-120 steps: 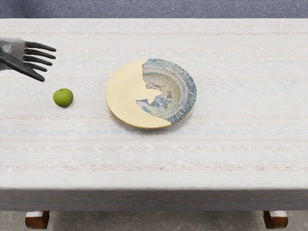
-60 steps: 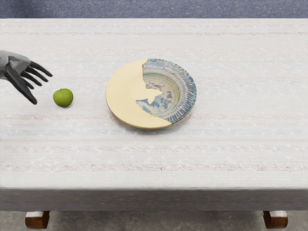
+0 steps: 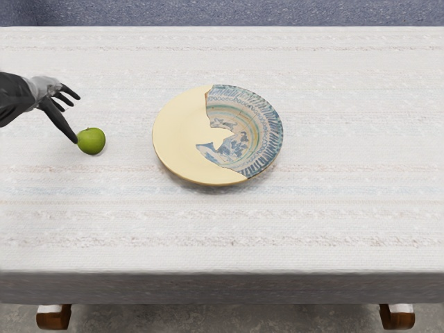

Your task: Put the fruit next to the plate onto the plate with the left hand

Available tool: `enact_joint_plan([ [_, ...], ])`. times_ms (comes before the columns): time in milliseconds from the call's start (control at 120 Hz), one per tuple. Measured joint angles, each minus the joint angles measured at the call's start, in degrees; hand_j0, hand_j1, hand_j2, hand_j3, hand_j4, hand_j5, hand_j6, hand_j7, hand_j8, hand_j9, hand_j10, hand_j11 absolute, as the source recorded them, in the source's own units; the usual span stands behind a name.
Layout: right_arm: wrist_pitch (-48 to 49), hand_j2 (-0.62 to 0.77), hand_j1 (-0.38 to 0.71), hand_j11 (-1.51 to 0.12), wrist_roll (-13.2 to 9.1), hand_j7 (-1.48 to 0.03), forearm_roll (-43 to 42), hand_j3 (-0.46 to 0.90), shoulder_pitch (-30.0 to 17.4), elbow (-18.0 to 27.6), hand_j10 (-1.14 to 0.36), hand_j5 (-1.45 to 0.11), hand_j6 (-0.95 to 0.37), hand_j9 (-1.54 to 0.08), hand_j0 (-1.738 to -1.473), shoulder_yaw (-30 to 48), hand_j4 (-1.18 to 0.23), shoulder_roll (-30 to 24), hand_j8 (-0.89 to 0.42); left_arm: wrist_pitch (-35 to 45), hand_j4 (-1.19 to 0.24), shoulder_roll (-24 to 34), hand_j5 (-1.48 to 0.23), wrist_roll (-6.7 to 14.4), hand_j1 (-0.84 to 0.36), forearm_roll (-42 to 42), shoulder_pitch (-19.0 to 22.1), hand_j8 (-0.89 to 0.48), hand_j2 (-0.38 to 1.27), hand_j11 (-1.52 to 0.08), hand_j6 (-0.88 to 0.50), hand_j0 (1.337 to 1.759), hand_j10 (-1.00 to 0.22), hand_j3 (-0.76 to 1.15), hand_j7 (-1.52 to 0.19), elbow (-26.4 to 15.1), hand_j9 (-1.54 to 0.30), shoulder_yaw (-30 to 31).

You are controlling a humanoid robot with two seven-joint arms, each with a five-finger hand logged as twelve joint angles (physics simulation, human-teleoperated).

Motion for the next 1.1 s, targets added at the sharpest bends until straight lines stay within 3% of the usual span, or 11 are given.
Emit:
enact_joint_plan([
  [508,0.0,-0.01,-0.31,-0.05,0.01,-0.05,0.0,0.0,0.04,0.0,-0.03,-0.05,-0.04,-0.05,-1.658,-0.03,-0.03,0.0,-0.03,1.02,-0.25,-5.59,-0.32,0.02,0.05,-0.51,-2.81,-0.25,0.05,-0.32,-0.25,1.658,-0.25,0.0,-0.32,0.39,-0.32,11.16],
  [1100,0.0,-0.01,-0.31,-0.05,-0.01,-0.05,0.0,0.0,0.04,0.0,-0.03,-0.05,-0.04,-0.05,-1.658,-0.06,-0.03,0.0,-0.03,1.03,-0.25,-11.97,-0.32,0.02,0.05,-0.61,-2.38,-0.25,0.05,-0.32,-0.25,1.658,-0.25,0.0,-0.32,5.16,-0.32,12.28],
])
